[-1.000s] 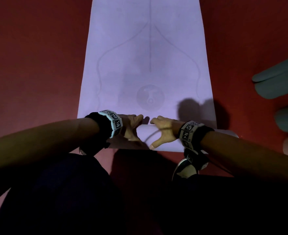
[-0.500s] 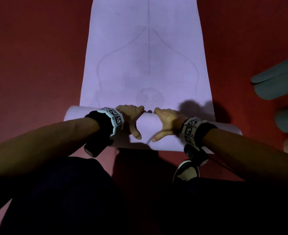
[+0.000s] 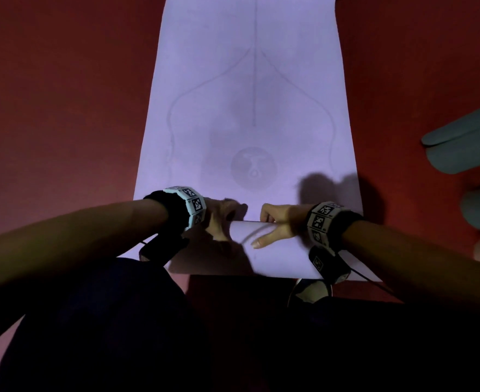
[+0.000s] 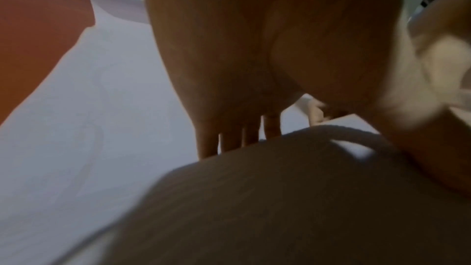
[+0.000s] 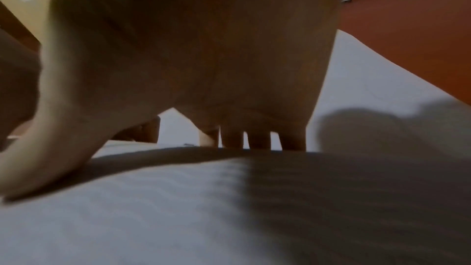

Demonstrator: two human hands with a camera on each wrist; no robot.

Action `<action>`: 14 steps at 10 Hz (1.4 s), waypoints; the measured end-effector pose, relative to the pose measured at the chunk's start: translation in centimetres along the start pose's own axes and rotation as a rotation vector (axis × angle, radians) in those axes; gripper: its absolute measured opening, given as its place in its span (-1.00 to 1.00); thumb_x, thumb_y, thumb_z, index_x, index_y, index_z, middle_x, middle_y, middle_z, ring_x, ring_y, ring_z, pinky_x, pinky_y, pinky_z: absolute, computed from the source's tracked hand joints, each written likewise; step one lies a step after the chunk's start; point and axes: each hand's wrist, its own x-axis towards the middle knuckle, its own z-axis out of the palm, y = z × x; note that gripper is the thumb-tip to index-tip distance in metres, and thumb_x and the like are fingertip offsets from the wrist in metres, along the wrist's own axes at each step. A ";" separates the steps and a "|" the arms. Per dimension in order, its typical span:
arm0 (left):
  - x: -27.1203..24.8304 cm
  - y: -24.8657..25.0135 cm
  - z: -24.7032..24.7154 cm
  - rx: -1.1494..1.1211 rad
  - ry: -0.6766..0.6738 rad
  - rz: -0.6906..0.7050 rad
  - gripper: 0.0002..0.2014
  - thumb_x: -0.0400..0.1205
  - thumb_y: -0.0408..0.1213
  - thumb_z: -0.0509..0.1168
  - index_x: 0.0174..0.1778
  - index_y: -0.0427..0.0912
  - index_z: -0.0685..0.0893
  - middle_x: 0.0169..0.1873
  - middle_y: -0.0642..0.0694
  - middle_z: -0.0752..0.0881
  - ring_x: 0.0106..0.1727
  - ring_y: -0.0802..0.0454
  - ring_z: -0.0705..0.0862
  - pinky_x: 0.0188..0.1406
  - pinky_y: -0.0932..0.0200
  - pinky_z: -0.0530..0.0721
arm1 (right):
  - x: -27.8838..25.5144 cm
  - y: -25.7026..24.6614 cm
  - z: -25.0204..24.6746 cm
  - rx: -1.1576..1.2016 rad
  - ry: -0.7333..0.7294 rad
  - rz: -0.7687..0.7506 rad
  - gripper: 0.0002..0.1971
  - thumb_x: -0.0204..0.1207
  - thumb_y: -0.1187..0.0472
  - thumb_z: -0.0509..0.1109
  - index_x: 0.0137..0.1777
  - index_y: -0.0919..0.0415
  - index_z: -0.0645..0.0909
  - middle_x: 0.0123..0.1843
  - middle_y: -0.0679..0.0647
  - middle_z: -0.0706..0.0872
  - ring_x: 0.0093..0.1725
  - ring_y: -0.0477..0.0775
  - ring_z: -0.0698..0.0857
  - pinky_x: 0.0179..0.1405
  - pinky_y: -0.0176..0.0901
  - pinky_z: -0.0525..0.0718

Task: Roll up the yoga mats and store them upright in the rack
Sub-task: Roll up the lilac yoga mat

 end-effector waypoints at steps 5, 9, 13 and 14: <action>-7.2 3.2 -2.3 -0.179 -0.031 0.168 -0.64 0.47 -0.07 0.60 0.15 0.11 0.68 -0.06 0.02 0.81 0.00 -0.02 0.76 0.00 0.00 0.73 | -0.9 -2.9 -1.8 -0.290 0.228 -0.055 -0.11 -0.04 -0.52 0.63 0.12 0.01 0.39 -0.04 -0.06 0.57 -0.05 0.12 0.59 -0.14 -0.01 0.52; -8.1 3.8 -1.0 -0.064 -0.049 0.148 -0.28 0.26 0.16 0.67 0.32 0.37 0.54 0.17 0.23 0.72 0.25 0.05 0.70 0.32 -0.06 0.67 | -1.7 -2.9 -2.4 0.001 -0.035 -0.045 -0.20 0.08 -0.43 0.65 0.17 0.15 0.65 0.01 -0.05 0.81 0.02 0.02 0.76 0.03 -0.09 0.66; -8.1 4.5 -3.3 -0.056 0.146 0.156 -0.55 0.23 -0.01 0.73 -0.13 -0.06 0.68 -0.22 -0.05 0.80 -0.12 -0.04 0.78 -0.10 -0.02 0.78 | -2.4 -4.4 -3.6 -0.231 0.263 -0.101 -0.04 0.05 -0.51 0.61 0.39 -0.06 0.46 0.16 -0.08 0.54 0.12 -0.02 0.56 0.23 -0.06 0.56; -7.9 5.0 -2.3 0.073 0.190 0.209 -0.38 0.28 -0.01 0.71 0.07 0.07 0.45 -0.10 0.13 0.64 -0.03 0.09 0.63 0.00 0.20 0.52 | -2.2 -4.0 -4.7 -0.046 0.210 -0.102 -0.30 0.12 -0.39 0.68 0.18 -0.06 0.60 0.12 -0.12 0.61 0.12 -0.03 0.64 0.18 -0.13 0.60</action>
